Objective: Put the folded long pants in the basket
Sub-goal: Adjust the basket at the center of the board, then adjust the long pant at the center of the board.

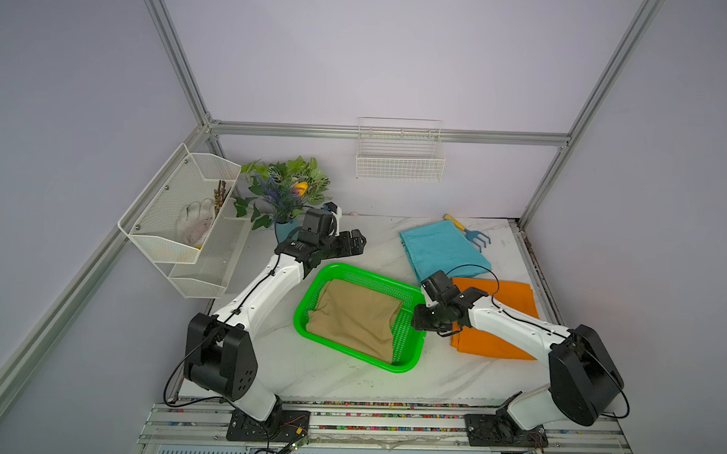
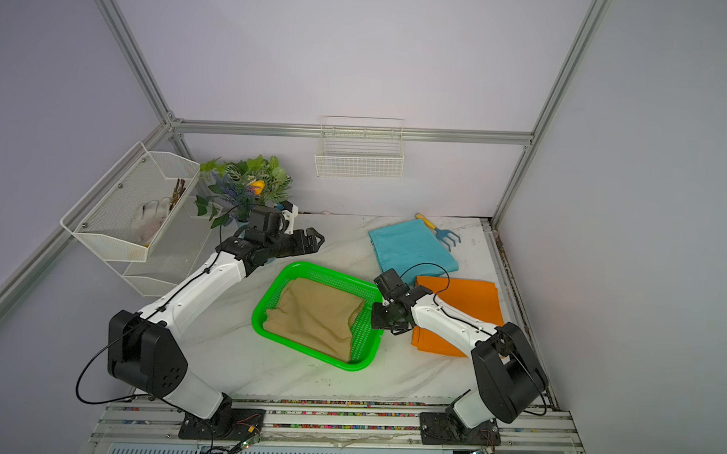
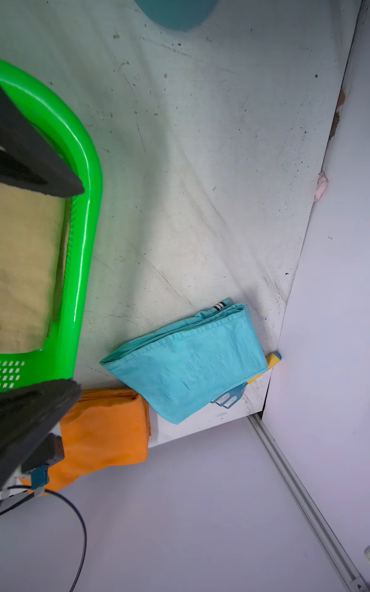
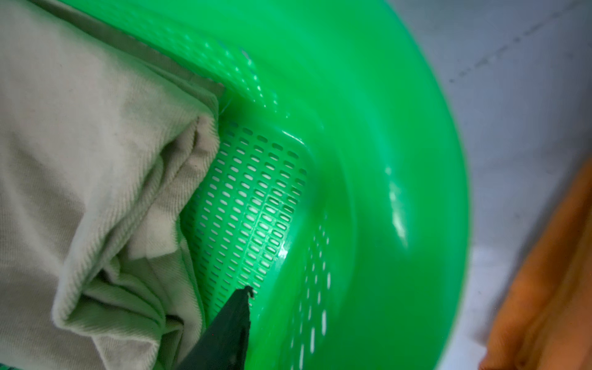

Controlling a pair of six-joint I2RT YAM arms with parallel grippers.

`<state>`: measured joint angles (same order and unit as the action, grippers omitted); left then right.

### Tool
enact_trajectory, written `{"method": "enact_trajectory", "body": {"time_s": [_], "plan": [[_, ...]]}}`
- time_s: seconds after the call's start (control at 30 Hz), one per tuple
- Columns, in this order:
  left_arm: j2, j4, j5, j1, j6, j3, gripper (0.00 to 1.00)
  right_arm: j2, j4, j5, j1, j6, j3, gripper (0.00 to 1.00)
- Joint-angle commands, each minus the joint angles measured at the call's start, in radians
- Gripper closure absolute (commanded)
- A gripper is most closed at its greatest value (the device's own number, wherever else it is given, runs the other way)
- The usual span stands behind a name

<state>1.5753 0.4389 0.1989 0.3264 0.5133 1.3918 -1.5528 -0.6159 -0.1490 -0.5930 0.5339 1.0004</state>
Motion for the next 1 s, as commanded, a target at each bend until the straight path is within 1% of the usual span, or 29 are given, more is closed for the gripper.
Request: {"method": "enact_trajectory", "body": {"time_s": [0.0,0.1,0.17,0.27,0.33,0.37,0.4,0.5,0.7,0.83,0.97], "plan": [[-0.002,-0.051,0.031,-0.006,0.027,-0.015,0.07,-0.090,0.076,-0.063,-0.002,-0.091,0.117,0.52],[0.010,-0.077,0.051,-0.006,0.047,-0.020,0.07,-0.188,0.052,-0.029,0.000,-0.156,0.224,0.52],[0.025,-0.092,0.066,-0.006,0.064,-0.016,0.07,-0.254,0.035,-0.022,0.001,-0.200,0.304,0.50],[0.059,-0.116,0.084,-0.004,0.092,0.004,0.08,-0.327,-0.023,0.021,0.011,-0.249,0.438,0.43],[0.092,-0.124,0.090,0.002,0.105,0.034,0.08,-0.338,-0.037,0.031,0.031,-0.267,0.496,0.36],[0.114,-0.123,0.089,0.007,0.106,0.059,0.08,-0.340,-0.038,0.030,0.045,-0.269,0.520,0.36],[0.135,-0.123,0.090,0.013,0.108,0.080,0.08,-0.337,-0.043,0.026,0.060,-0.271,0.538,0.30],[0.222,-0.132,0.114,0.030,0.123,0.171,0.08,-0.340,-0.069,0.020,0.115,-0.285,0.602,0.27],[0.442,-0.139,0.163,0.070,0.146,0.424,0.09,-0.360,-0.100,0.059,0.243,-0.316,0.689,0.26],[0.607,-0.127,0.169,0.079,0.209,0.610,0.09,-0.404,-0.121,0.040,0.376,-0.304,0.758,0.25],[0.725,-0.122,0.127,0.089,0.227,0.717,0.09,-0.478,-0.119,-0.002,0.512,-0.248,0.810,0.25]]}}
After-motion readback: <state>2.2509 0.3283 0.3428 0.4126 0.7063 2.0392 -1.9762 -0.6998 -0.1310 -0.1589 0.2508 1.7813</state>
